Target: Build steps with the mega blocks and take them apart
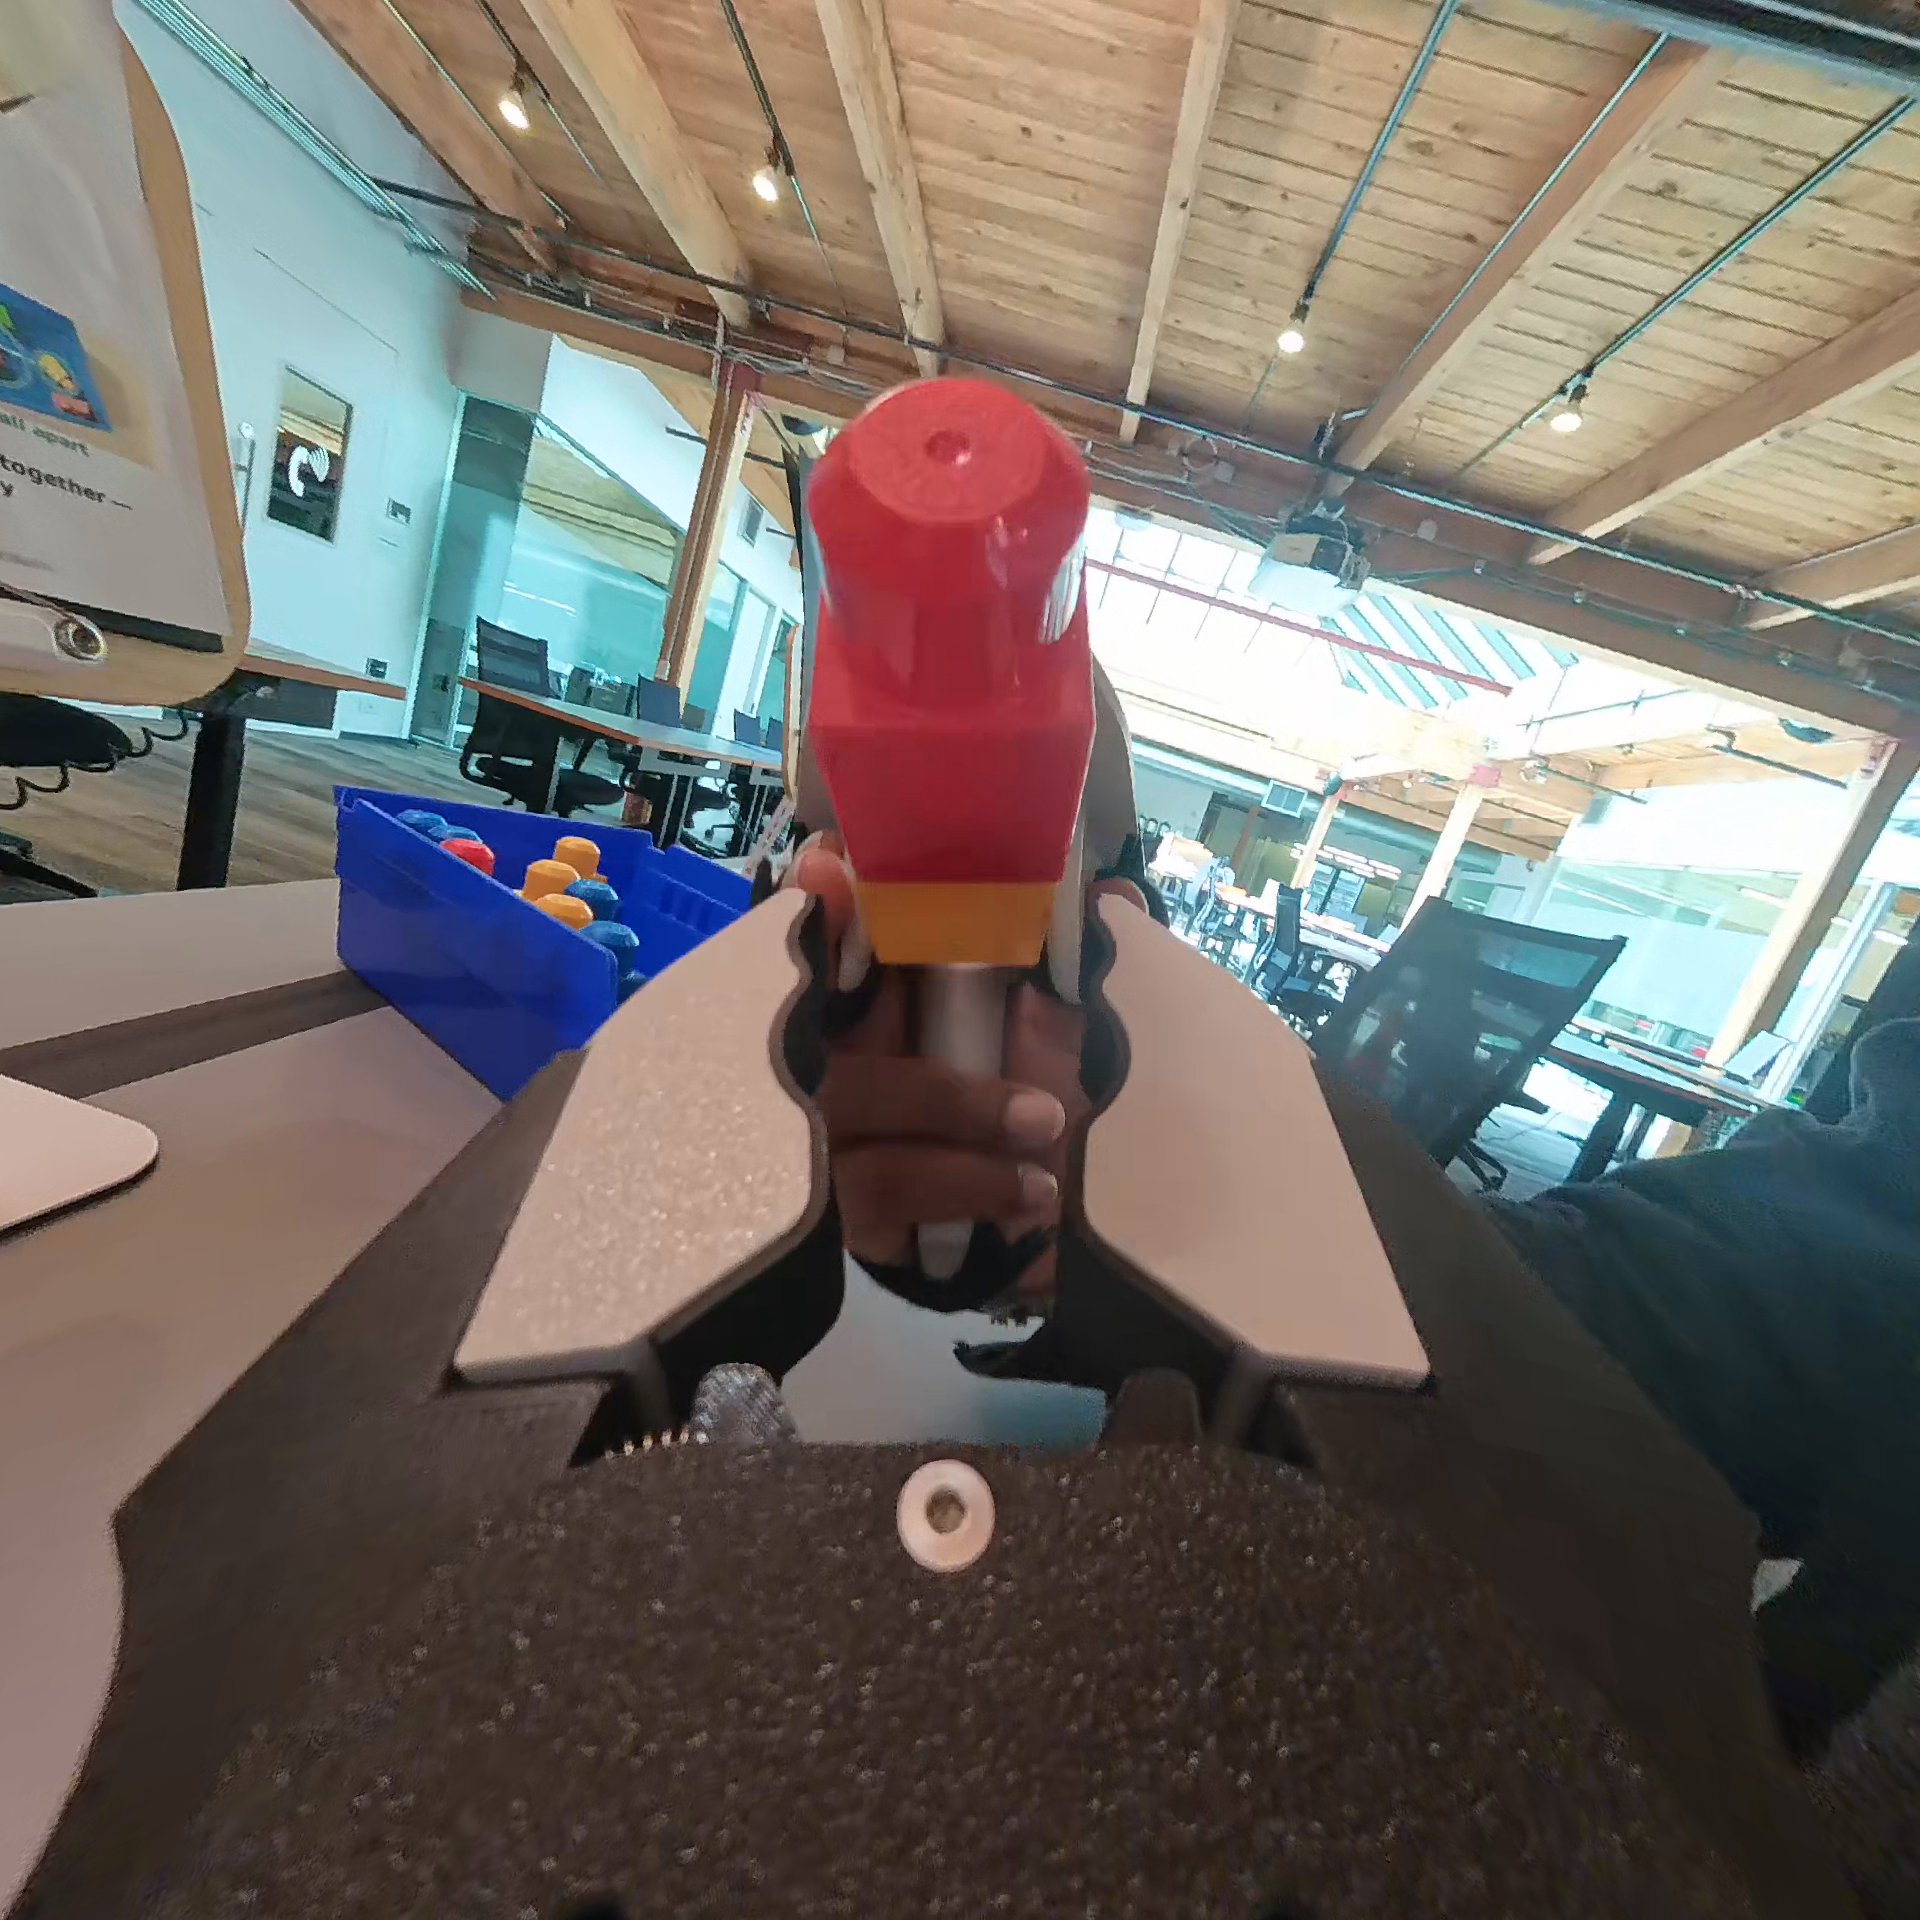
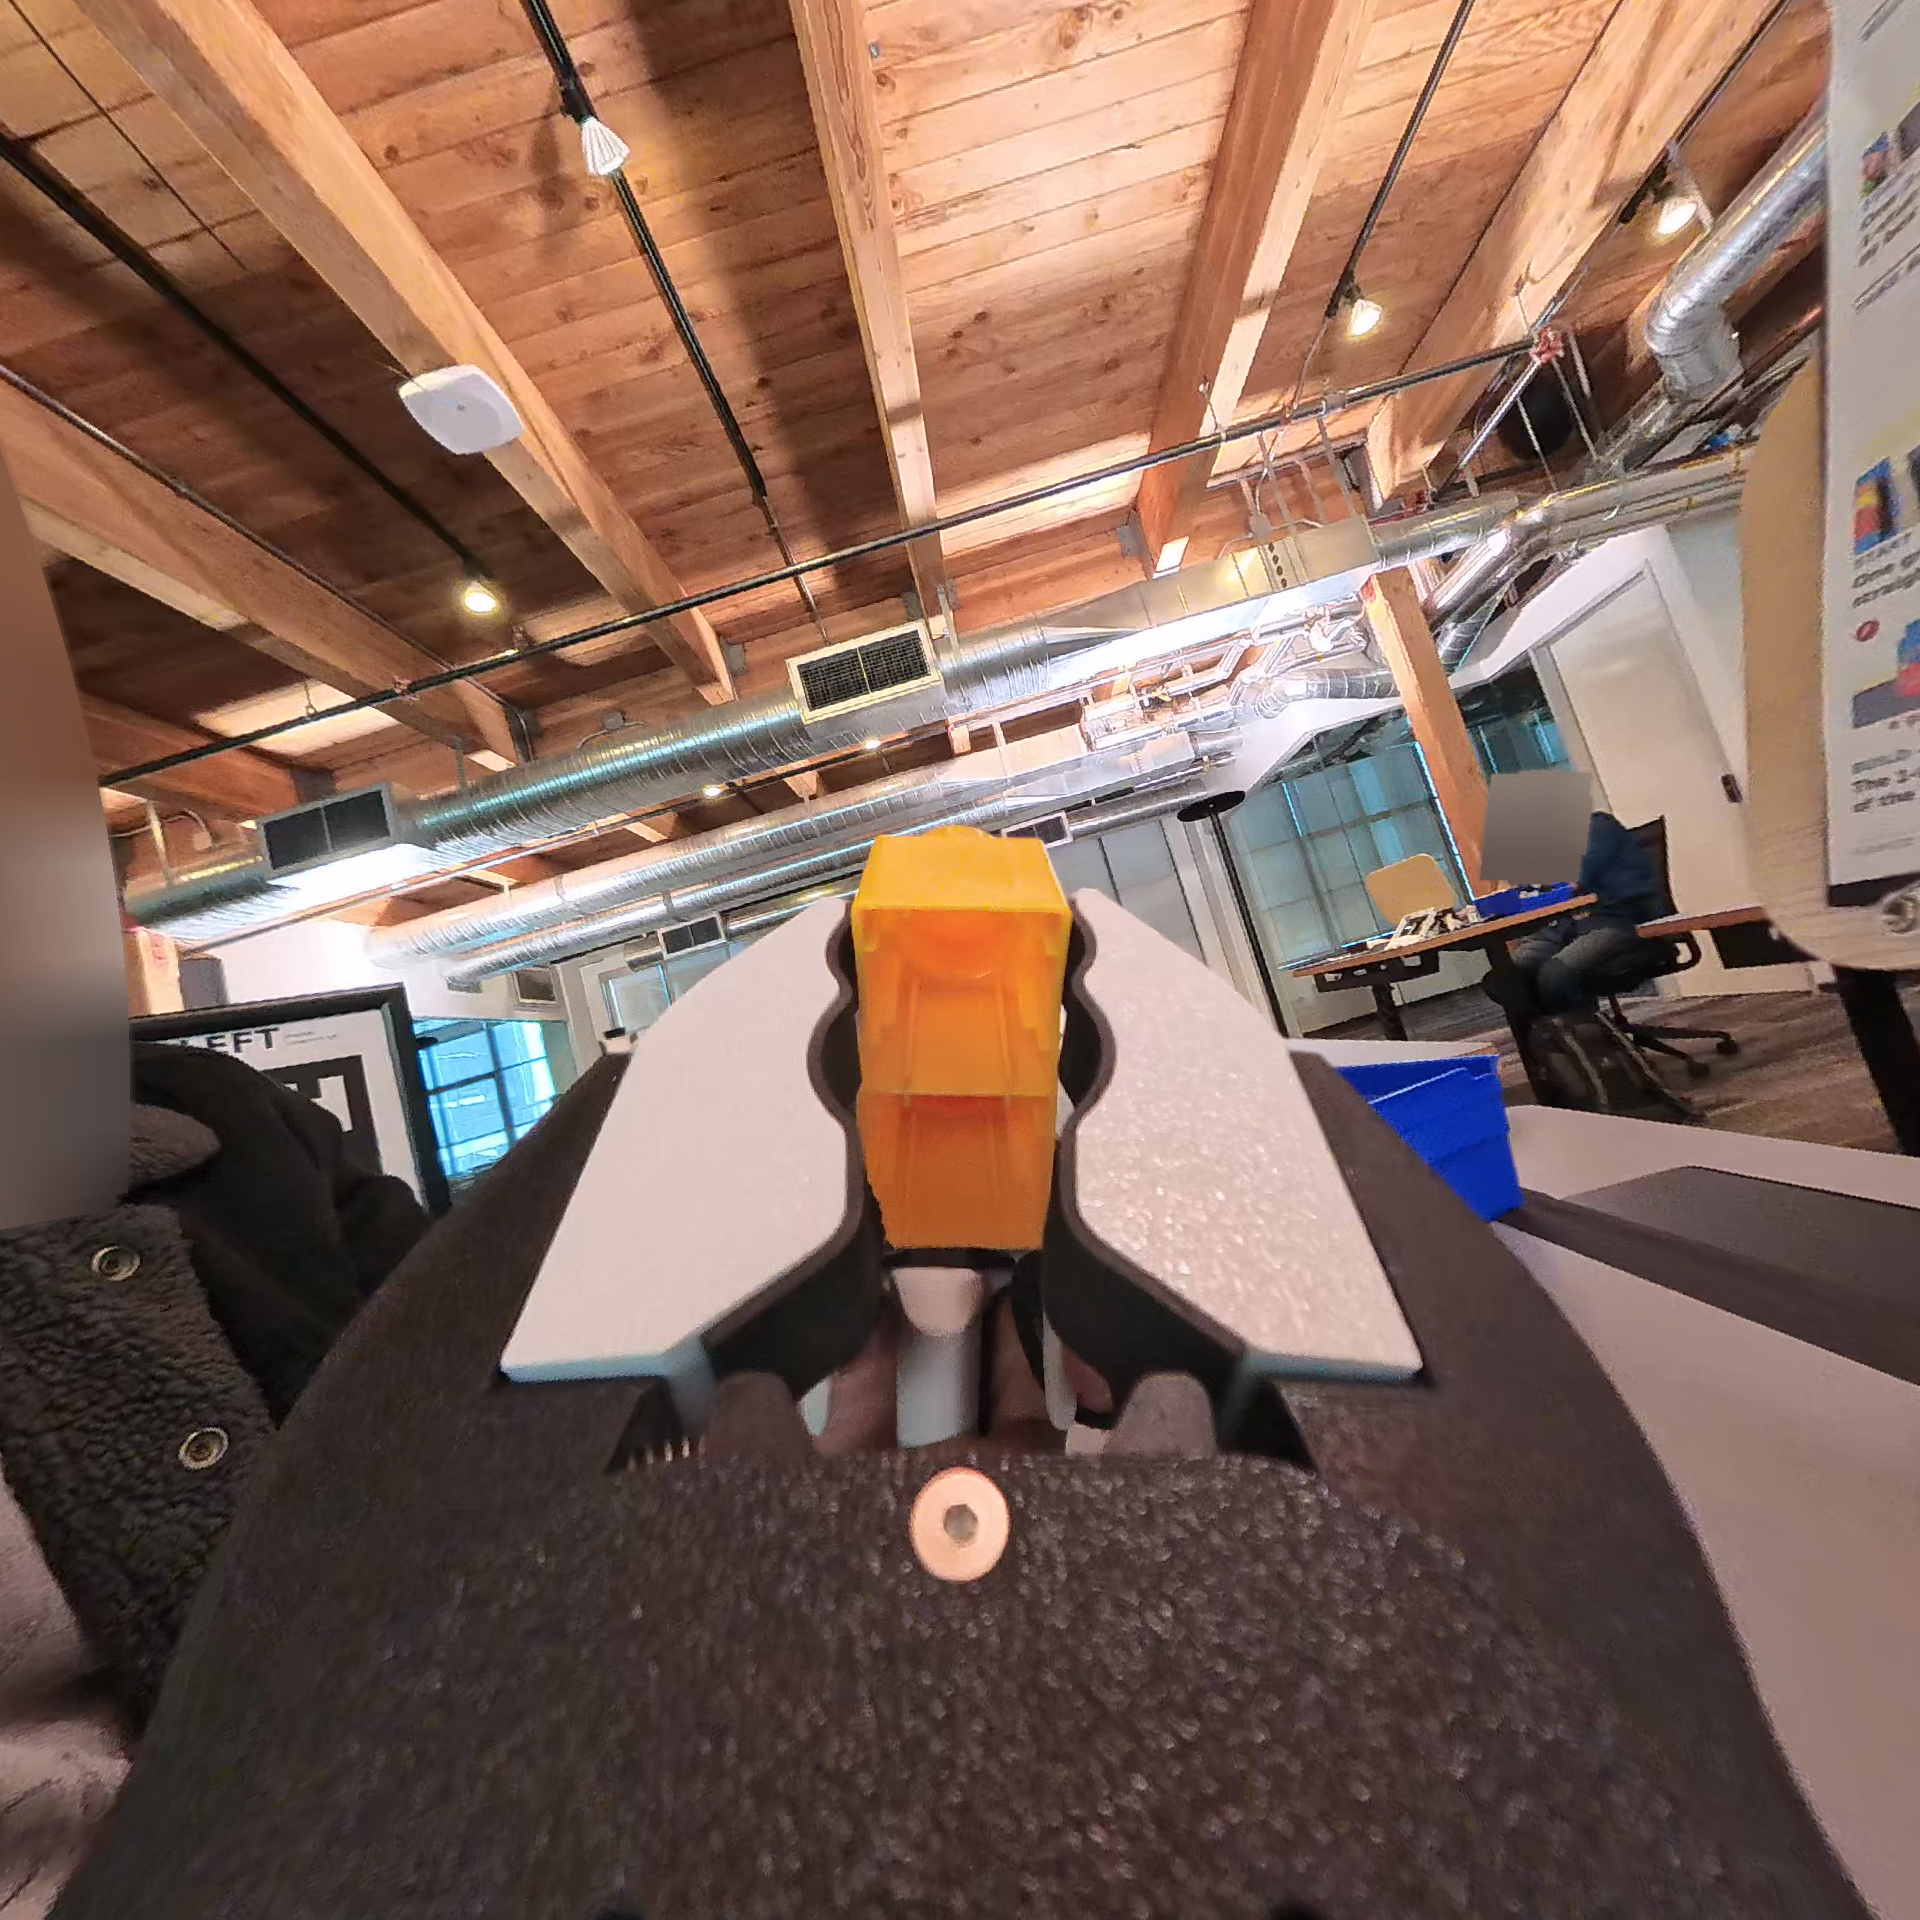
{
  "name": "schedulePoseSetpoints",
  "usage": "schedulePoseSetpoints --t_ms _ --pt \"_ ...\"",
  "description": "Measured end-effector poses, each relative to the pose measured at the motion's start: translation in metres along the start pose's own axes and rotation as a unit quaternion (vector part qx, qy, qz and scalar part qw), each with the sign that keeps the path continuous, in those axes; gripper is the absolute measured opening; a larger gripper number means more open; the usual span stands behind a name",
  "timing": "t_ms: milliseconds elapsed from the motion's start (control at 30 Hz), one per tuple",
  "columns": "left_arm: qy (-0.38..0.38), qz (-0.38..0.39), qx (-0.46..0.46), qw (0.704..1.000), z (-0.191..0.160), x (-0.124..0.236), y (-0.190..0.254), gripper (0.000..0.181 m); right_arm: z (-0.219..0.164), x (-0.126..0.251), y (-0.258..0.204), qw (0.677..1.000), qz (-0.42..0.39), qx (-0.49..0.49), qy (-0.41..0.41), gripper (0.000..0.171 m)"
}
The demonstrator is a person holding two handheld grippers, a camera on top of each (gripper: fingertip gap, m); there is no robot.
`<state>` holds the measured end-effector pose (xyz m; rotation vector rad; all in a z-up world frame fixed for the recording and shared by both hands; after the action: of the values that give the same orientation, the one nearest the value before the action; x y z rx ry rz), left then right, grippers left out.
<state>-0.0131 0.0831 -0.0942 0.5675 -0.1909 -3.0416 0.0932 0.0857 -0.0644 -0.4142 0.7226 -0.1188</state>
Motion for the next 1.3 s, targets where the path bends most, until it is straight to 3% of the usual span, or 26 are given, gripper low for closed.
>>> schedulePoseSetpoints --t_ms 267,633,967,1300 --pt "-0.003 -0.006 -0.023 1.0 0.011 0.007 -0.003 0.035 -0.008 -0.003 0.0 0.998 -0.006 0.025 -0.052 0.036" --pt "-0.168 -0.045 -0.109 0.979 0.015 0.027 -0.014 0.035 -0.038 0.013 0.013 0.936 -0.077 0.118 -0.324 0.036" --pt "-0.207 -0.053 -0.119 0.97 0.008 0.031 -0.017 0.035 -0.045 0.018 0.017 0.913 -0.104 0.11 -0.378 0.036" --pt "-0.341 -0.042 -0.157 0.926 -0.038 0.048 -0.036 0.036 -0.032 0.028 0.016 0.872 -0.166 0.151 -0.435 0.042"
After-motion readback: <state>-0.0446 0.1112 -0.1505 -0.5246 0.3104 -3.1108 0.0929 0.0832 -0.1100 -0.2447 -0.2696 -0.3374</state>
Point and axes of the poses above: each gripper's, where its closed fingertips meet, x back along the fingers, z out of its top, y = z × x across the jaws, the point moved 6 cm from there along x, back along the fingers, and after that the axes turned 11 degrees about -x, right-handed, at the moved point
